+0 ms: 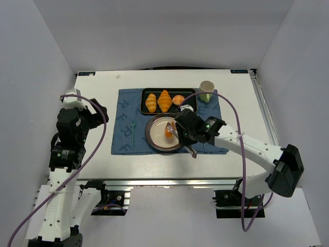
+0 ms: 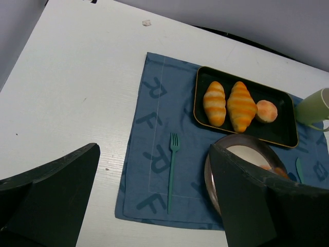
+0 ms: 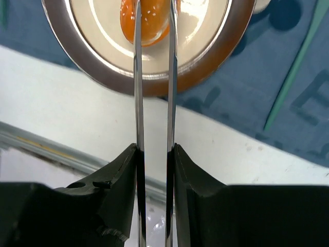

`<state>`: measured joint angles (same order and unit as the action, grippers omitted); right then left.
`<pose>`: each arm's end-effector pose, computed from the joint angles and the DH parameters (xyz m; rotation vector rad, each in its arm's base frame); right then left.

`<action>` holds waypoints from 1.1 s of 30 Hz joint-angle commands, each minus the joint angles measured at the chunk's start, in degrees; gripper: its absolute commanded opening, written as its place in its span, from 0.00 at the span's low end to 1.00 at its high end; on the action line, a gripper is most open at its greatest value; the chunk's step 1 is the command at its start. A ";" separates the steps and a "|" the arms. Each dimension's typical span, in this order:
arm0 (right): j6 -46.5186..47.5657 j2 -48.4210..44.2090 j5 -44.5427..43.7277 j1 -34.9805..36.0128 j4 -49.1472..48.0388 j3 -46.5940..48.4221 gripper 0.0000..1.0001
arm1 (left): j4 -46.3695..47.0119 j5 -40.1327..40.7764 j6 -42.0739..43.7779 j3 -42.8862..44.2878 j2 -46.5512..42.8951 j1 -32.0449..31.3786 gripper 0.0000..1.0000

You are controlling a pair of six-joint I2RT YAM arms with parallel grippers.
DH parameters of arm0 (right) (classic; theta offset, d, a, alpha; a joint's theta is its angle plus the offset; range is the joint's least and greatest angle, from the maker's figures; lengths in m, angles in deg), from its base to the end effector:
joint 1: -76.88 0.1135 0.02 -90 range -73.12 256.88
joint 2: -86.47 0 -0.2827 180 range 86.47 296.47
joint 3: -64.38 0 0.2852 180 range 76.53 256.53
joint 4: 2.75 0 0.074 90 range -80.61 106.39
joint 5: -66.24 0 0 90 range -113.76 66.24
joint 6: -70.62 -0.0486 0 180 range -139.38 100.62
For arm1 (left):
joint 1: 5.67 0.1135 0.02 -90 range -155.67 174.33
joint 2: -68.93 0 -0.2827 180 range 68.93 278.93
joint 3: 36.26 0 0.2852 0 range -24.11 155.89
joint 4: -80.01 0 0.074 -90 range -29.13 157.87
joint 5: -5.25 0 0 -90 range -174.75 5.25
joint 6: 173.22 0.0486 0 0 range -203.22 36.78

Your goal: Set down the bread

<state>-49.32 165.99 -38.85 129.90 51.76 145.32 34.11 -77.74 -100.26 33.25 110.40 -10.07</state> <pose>0.2064 0.2531 0.3019 -0.3879 2.4464 0.3014 0.1762 -0.0076 0.3973 -0.2904 1.8600 -0.1416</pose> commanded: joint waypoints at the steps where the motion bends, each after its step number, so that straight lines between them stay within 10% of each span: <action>1: -2.50 -1.57 -0.29 1.83 -3.07 -2.96 0.35 | -1.66 -0.24 -1.33 -0.76 -1.57 -0.17 0.98; 16: -3.20 0.37 -0.11 2.71 -5.54 -4.29 0.59 | -2.72 -1.20 -1.68 -0.50 -1.22 -0.17 0.98; 33: -4.34 -4.99 -5.21 2.71 0.08 0.81 0.60 | -2.72 -2.08 -1.95 0.29 -1.57 -0.17 0.98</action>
<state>-52.44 162.91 -41.04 132.17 50.16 142.72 31.81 -78.88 -101.76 32.95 109.31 -10.07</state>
